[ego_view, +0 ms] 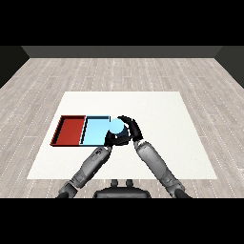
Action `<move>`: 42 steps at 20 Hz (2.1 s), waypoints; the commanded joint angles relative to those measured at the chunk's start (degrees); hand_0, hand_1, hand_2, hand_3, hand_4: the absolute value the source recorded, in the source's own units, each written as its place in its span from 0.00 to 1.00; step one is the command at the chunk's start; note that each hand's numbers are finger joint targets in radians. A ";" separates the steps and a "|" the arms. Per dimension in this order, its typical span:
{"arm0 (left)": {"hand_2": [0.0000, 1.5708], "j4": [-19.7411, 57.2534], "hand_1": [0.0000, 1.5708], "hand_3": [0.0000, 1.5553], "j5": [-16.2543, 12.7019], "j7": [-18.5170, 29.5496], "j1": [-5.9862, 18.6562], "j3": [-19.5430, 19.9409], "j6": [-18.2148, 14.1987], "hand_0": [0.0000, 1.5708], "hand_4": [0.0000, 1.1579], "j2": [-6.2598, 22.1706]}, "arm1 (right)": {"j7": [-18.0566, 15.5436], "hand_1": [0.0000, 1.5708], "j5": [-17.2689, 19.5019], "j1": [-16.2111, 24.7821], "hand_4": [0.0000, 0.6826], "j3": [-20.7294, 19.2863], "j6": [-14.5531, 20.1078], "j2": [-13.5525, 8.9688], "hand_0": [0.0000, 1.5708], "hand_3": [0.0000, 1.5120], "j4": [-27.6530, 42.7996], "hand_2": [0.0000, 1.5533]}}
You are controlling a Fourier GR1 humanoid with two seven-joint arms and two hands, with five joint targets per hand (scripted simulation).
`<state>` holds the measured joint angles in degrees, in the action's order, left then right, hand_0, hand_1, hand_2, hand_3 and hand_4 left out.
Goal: Pick the blue can and put it in the blue box
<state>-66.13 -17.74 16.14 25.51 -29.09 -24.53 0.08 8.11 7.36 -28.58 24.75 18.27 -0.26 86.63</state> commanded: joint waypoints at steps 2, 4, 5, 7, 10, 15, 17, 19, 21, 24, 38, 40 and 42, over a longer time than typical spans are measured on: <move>1.00 -2.58 1.00 0.95 1.54 -2.42 -0.39 0.01 -3.54 1.00 0.99 -0.08 | 0.41 0.95 -4.07 -2.96 0.81 1.00 2.49 0.25 0.95 0.91 -1.97 0.93; 0.99 -0.74 1.00 0.95 2.29 -0.50 0.19 1.62 -3.54 1.00 0.98 -0.07 | -2.17 0.91 -6.59 -3.10 0.55 2.02 4.20 0.26 0.91 0.86 -4.70 0.89; 1.00 2.67 1.00 0.95 -1.18 2.63 2.23 -1.34 -5.94 1.00 0.98 -0.07 | -0.25 0.88 -4.49 3.61 0.30 -1.94 -2.91 -0.64 0.88 0.78 4.11 0.85; 1.00 -0.14 1.00 0.96 0.09 1.82 0.07 0.39 -4.29 1.00 0.97 -0.08 | -2.66 0.55 -3.61 0.86 0.00 -0.74 -1.27 0.25 0.55 0.39 -2.49 0.56; 1.00 -0.04 1.00 0.96 0.00 1.94 0.09 0.39 -4.28 1.00 0.97 -0.08 | -0.28 0.00 -2.23 1.54 0.00 -1.11 -2.35 0.26 0.00 0.00 0.28 0.00; 1.00 1.95 1.00 0.96 -0.58 3.53 1.47 0.18 -4.99 1.00 0.97 -0.08 | -3.60 0.00 -2.38 0.59 0.00 -3.19 -5.26 0.26 0.00 0.00 -2.83 0.00; 1.00 -1.40 1.00 0.96 2.78 1.54 -1.47 1.45 -3.70 1.00 0.98 -0.03 | -2.87 0.00 -0.86 2.46 0.00 -1.16 -4.27 0.26 0.00 0.00 -0.76 0.00; 1.00 3.51 1.00 0.96 0.83 4.85 0.44 1.28 -3.66 1.00 0.98 -0.05 | -3.30 0.00 -2.88 1.72 0.00 -5.75 -7.57 -0.33 0.00 0.00 -2.14 0.00; 1.00 6.18 1.00 0.96 0.45 5.82 3.15 4.11 -2.11 1.00 0.98 -0.06 | 2.24 0.00 -1.71 2.80 0.00 -5.35 -5.47 -1.22 0.00 0.00 5.92 0.00; 1.00 -4.22 1.00 0.96 3.28 0.48 -3.44 0.72 -5.20 1.00 0.97 2.72 | -2.70 0.00 -6.92 4.83 0.00 -7.27 -1.95 0.24 0.00 0.00 3.29 0.00; 1.00 8.10 1.00 0.96 7.14 -4.94 1.48 12.61 -2.13 1.00 0.98 11.49 | -9.56 0.00 -10.68 18.19 0.00 -13.24 -5.42 0.19 0.00 0.00 6.51 0.00; 1.00 12.94 1.00 0.96 6.82 -3.10 2.50 14.95 0.85 1.00 0.97 14.98 | -13.06 0.00 -15.10 14.49 0.00 -19.15 -10.95 -2.36 0.00 0.00 -0.87 0.00; 1.00 14.64 1.00 0.96 9.86 -9.70 4.02 13.27 -2.30 1.00 0.95 14.89 | -10.61 0.00 -12.33 16.27 0.00 -15.51 -7.95 -0.04 0.00 0.00 4.21 0.00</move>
<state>-54.98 -10.40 10.74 28.33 -16.16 -25.77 12.75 -1.61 -4.30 -13.78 9.21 10.67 -1.09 90.42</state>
